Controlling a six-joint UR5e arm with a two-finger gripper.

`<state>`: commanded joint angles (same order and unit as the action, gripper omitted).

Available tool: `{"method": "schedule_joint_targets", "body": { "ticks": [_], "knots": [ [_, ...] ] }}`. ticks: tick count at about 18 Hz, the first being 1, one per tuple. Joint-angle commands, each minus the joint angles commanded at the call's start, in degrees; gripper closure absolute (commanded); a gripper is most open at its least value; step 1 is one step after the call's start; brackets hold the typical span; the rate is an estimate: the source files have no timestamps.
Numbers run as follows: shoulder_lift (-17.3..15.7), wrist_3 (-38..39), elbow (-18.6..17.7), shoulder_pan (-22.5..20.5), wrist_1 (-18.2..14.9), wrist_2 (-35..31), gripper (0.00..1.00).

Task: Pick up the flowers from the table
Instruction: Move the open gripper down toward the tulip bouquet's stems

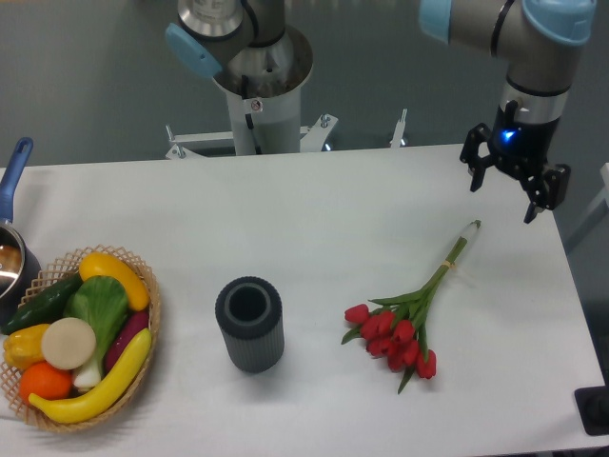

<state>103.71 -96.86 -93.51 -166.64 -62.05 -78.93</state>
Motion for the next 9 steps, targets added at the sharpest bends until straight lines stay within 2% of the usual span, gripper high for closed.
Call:
{"method": "schedule_joint_targets", "body": {
  "ticks": [5, 9],
  "knots": [
    [0.35, 1.22, -3.25, 1.23, 0.0, -0.09, 0.0],
    [2.28, 7.81, -3.43, 3.51, 0.0, -0.18, 0.0]
  ]
}}
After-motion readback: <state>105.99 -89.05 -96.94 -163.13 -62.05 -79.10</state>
